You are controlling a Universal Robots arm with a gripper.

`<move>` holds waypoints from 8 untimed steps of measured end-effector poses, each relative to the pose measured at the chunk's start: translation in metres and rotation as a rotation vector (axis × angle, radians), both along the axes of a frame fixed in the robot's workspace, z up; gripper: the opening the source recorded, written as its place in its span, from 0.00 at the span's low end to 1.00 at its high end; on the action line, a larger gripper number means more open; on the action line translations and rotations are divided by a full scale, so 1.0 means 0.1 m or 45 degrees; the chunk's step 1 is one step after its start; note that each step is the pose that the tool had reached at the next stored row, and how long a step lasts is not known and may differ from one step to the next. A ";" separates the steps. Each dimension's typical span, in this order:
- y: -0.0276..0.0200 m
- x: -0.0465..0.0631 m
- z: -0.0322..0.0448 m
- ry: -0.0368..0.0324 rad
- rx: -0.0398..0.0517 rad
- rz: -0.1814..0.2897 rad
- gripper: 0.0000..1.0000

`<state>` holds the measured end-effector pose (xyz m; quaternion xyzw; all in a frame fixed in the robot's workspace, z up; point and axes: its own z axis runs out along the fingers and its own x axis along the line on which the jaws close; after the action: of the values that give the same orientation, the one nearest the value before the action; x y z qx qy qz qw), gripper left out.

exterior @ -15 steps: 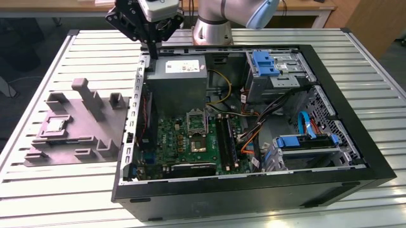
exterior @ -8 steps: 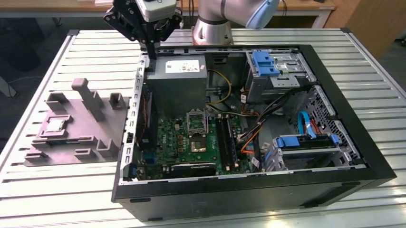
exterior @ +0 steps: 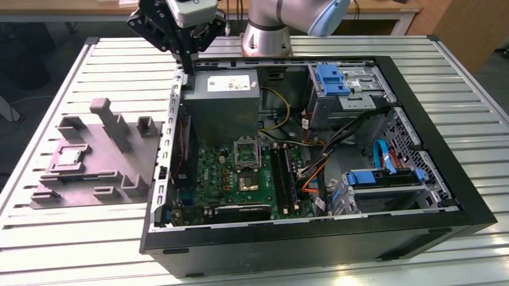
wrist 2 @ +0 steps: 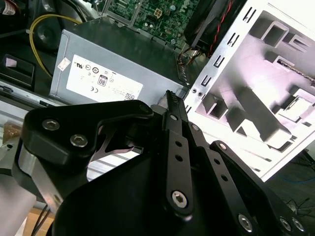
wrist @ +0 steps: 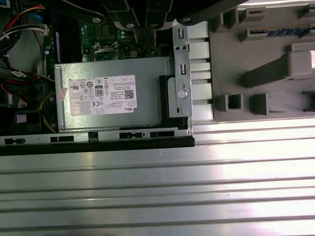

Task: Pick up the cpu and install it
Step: 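Reach for the cpu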

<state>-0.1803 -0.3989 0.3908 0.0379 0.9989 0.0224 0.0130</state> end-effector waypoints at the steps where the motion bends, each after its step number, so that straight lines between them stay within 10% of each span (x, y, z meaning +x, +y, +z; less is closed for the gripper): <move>1: 0.000 0.00 0.000 0.0001 0.000 0.000 0.11; 8: 0.000 -0.04 0.000 0.0001 0.000 0.000 0.11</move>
<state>-0.1840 -0.3990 0.3907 0.0379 0.9989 0.0224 0.0130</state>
